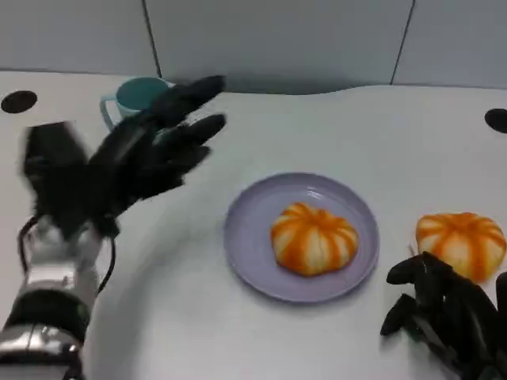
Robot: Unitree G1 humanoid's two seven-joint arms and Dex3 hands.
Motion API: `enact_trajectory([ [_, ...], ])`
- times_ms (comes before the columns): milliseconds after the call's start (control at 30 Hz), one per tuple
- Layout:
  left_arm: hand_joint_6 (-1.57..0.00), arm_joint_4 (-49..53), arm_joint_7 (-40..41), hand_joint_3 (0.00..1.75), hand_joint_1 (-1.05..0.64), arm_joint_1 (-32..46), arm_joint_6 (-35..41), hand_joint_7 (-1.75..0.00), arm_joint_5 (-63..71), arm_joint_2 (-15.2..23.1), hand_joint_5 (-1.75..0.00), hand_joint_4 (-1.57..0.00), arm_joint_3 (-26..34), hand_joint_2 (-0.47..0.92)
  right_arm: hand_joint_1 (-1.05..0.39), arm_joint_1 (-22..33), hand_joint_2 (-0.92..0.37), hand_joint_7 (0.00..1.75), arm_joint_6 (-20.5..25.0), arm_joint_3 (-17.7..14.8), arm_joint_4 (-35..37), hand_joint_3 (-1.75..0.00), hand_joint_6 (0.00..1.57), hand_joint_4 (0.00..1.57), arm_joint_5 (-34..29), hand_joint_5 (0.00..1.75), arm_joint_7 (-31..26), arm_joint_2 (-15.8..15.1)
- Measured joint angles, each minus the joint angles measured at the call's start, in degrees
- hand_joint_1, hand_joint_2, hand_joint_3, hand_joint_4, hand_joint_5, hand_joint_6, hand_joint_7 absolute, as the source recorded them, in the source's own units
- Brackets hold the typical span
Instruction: Grasp the bread from the table and place it into the plate.
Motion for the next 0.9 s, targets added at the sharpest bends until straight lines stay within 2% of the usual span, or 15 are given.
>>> enact_trajectory([
  [33, -0.33, -2.1, -2.8, 0.28, -0.65, 2.3, 4.3, -0.11, -3.5, 0.0, -0.34, -0.49, 2.0, 0.92, -0.37, 0.0, -0.92, 1.72, 0.0, 0.0, 0.0, -0.59, 0.4, 0.61, 0.0, 1.75, 0.0, 0.0],
  [100, -0.46, -6.2, -6.7, 0.32, -0.63, 7.1, 12.5, -0.08, -8.9, 0.3, -0.51, -0.53, 5.0, 0.92, -0.36, 0.0, -0.92, 1.72, 0.0, 0.0, 0.0, -0.6, 0.4, 0.59, 0.0, 1.75, 0.0, 0.0],
  [133, -0.51, -8.7, -8.3, 0.34, -0.62, 9.9, 16.1, -0.07, -11.4, 0.3, -0.62, -0.51, 6.3, 0.92, -0.36, 0.0, -0.92, 1.72, 0.1, 0.1, -0.1, -0.6, 0.39, 0.59, 0.0, 1.75, -0.1, 0.0],
  [167, -0.58, -10.9, -9.5, 0.32, -0.61, 12.6, 19.6, -0.08, -13.5, 0.4, -0.81, -0.45, 7.3, 0.92, -0.35, 0.1, -0.92, 1.73, 0.2, 0.0, -0.1, -0.6, 0.39, 0.59, 0.0, 1.75, -0.1, -0.1],
  [200, -0.61, -13.1, -10.5, 0.31, -0.61, 15.4, 23.2, -0.09, -15.2, 0.6, -0.9, -0.43, 8.3, 0.92, -0.35, 0.1, -0.92, 1.73, 0.3, 0.0, -0.2, -0.61, 0.39, 0.59, 0.1, 1.75, 0.0, -0.1],
  [300, -0.64, -17.6, -11.3, 0.3, -0.6, 21.3, 31.2, -0.09, -18.1, 0.8, -0.99, -0.4, 10.0, 0.92, -0.35, 0.2, -0.92, 1.73, 0.8, -0.1, -0.5, -0.61, 0.39, 0.6, 0.2, 1.75, 0.0, -0.3],
  [333, -0.67, -18.7, -11.3, 0.33, -0.6, 22.3, 32.5, -0.21, -18.4, 0.9, -1.17, -0.36, 10.4, 0.92, -0.35, 0.2, -0.92, 1.73, 0.9, -0.1, -0.6, -0.61, 0.39, 0.6, 0.2, 1.75, 0.0, -0.3],
  [367, -0.6, -20.2, -11.2, 0.35, -0.59, 23.0, 34.1, -0.45, -18.8, 1.0, -1.3, -0.32, 10.7, 0.92, -0.35, 0.2, -0.92, 1.73, 0.9, 0.0, -0.6, -0.61, 0.39, 0.6, 0.1, 1.75, -0.1, -0.3],
  [400, -0.49, -21.9, -11.1, 0.39, -0.6, 24.0, 35.7, -0.75, -19.6, 1.1, -1.45, -0.31, 11.1, 0.92, -0.35, 0.2, -0.92, 1.73, 1.0, 0.0, -0.8, -0.61, 0.38, 0.59, 0.1, 1.75, -0.1, -0.3],
  [467, -0.42, -25.1, -10.5, 0.41, -0.61, 26.3, 38.6, -0.93, -20.4, 1.4, -1.53, -0.3, 11.9, 0.92, -0.35, 0.4, -0.92, 1.73, 1.1, 0.0, -0.9, -0.61, 0.38, 0.59, 0.1, 1.75, -0.1, -0.3],
  [500, -0.31, -25.9, -10.0, 0.45, -0.59, 27.4, 39.7, -1.23, -20.6, 1.4, -1.66, -0.29, 12.2, 0.92, -0.35, 0.5, -0.92, 1.73, 1.1, 0.0, -0.9, -0.62, 0.39, 0.6, 0.1, 1.75, -0.1, -0.4],
  [533, -0.25, -26.5, -9.5, 0.47, -0.58, 28.5, 40.5, -1.35, -20.8, 1.2, -1.7, -0.28, 12.4, 0.92, -0.35, 0.6, -0.92, 1.73, 1.1, 0.0, -0.9, -0.63, 0.39, 0.6, 0.1, 1.75, -0.1, -0.5],
  [600, -0.28, -27.0, -8.5, 0.48, -0.55, 30.5, 41.6, -1.49, -21.4, 0.3, -1.74, -0.36, 13.0, 0.92, -0.36, 0.7, -0.92, 1.73, 1.0, 0.0, -0.9, -0.62, 0.39, 0.6, 0.1, 1.75, 0.1, -0.9],
  [700, -0.34, -28.4, -4.4, 0.48, -0.51, 33.1, 42.2, -1.56, -21.3, -1.6, -1.75, -0.45, 13.1, 0.92, -0.36, 0.7, -0.92, 1.73, 0.8, 0.0, -0.9, -0.61, 0.4, 0.61, 0.1, 1.75, 0.4, -1.1],
  [900, -0.33, -31.4, 0.2, 0.41, -0.46, 33.6, 42.2, -1.64, -20.5, -3.1, -1.75, -0.52, 12.9, 0.92, -0.35, 0.8, -0.92, 1.71, 1.4, -1.4, -1.0, -0.58, 0.39, 0.61, 0.3, 1.75, 0.0, -1.3],
])
